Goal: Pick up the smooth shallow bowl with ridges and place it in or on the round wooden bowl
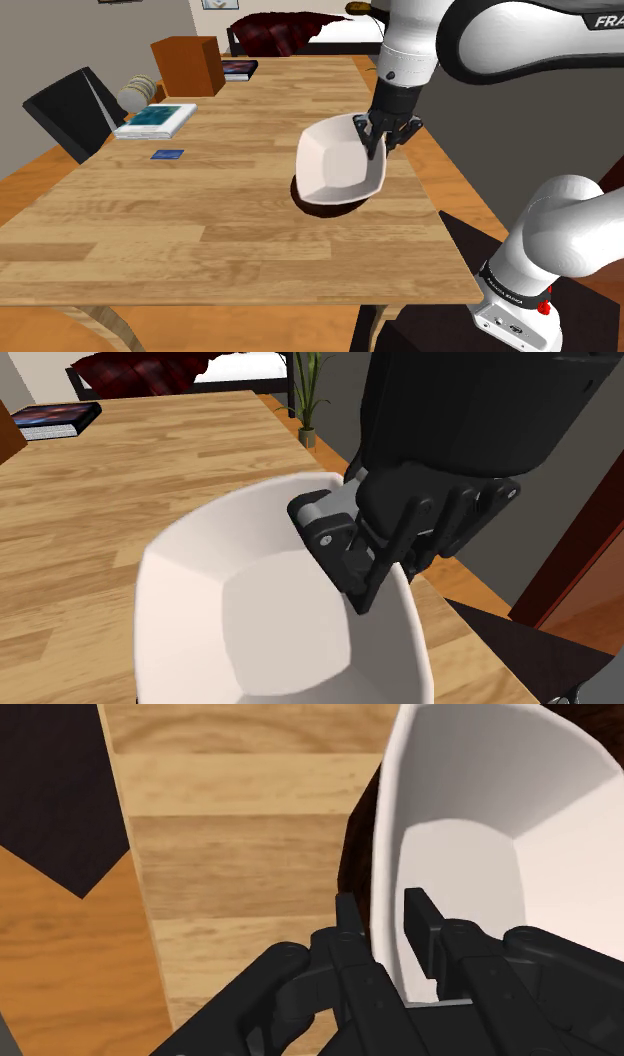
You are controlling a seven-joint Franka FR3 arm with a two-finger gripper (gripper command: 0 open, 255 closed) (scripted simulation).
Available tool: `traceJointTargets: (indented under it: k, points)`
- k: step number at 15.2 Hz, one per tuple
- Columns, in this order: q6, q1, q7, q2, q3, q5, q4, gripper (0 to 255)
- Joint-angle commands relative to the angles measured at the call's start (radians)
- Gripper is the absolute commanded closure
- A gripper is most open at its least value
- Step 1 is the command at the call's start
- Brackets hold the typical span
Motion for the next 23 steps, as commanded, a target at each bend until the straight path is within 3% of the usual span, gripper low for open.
traceJointTargets:
  k: [1, 11, 12, 17, 21, 23]
  points:
    - [0.028, 0.003, 0.003, 0.006, 0.008, 0.005, -0.029, 255]
    - [0.057, 0.008, 0.005, 0.005, 0.011, 0.008, -0.06, 255]
    - [0.057, 0.007, 0.005, 0.007, 0.011, 0.007, -0.057, 0]
    - [0.057, 0.009, 0.005, 0.005, 0.011, 0.008, -0.06, 0]
    - [-0.069, 0.004, 0.009, 0.006, -0.004, -0.004, 0.068, 0]
    - [-0.069, 0.004, 0.009, 0.006, -0.004, -0.004, 0.068, 0]
